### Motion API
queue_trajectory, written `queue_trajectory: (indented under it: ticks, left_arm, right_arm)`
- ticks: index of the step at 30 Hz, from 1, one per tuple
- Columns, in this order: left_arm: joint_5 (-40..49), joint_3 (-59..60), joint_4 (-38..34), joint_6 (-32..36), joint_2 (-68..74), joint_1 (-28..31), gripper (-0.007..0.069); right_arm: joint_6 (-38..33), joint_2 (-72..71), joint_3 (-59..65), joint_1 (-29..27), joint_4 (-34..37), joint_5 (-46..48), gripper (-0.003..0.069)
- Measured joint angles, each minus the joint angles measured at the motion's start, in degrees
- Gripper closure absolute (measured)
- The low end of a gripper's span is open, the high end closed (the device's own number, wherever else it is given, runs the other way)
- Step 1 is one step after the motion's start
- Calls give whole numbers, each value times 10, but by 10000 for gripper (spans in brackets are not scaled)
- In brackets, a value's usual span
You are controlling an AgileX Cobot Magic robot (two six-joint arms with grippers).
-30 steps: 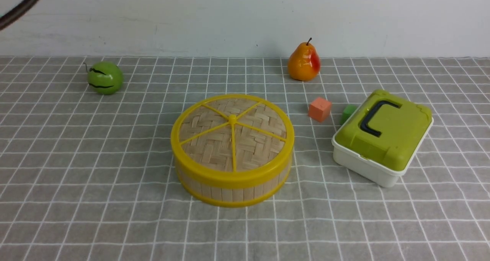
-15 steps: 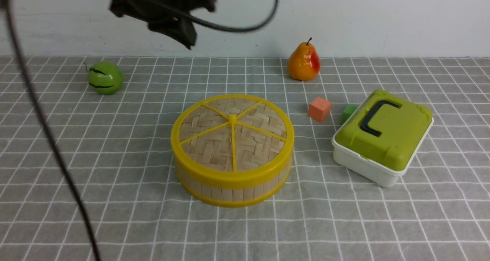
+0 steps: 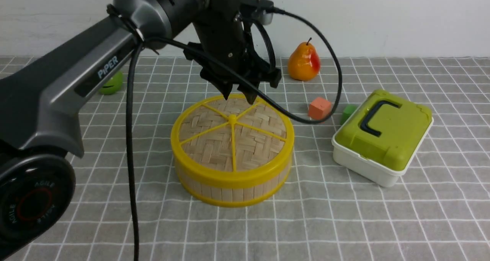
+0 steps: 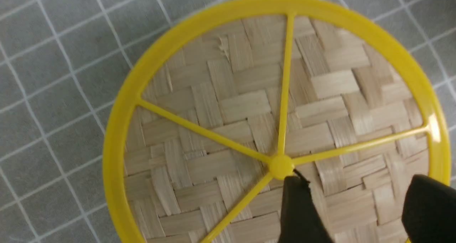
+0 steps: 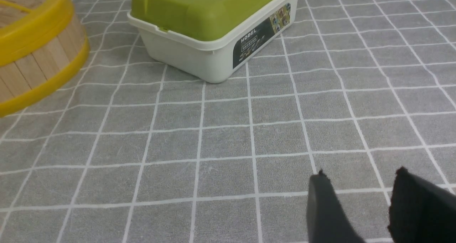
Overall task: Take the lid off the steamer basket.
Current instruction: Use the left arm to lift the lid of the steamer
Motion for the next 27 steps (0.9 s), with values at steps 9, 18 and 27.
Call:
queue_trajectory:
  ticks: [9, 18, 27]
  left_arm:
    - [-38, 31, 25, 6, 10, 1, 328]
    - [-44, 31, 38, 4, 49, 1, 370]
    - [-45, 29, 57, -36, 49, 0, 518]
  right_arm:
    - [0, 0, 0, 0, 0, 0, 417]
    - [0, 0, 0, 0, 0, 0, 417]
    - [0, 0, 0, 0, 0, 0, 417]
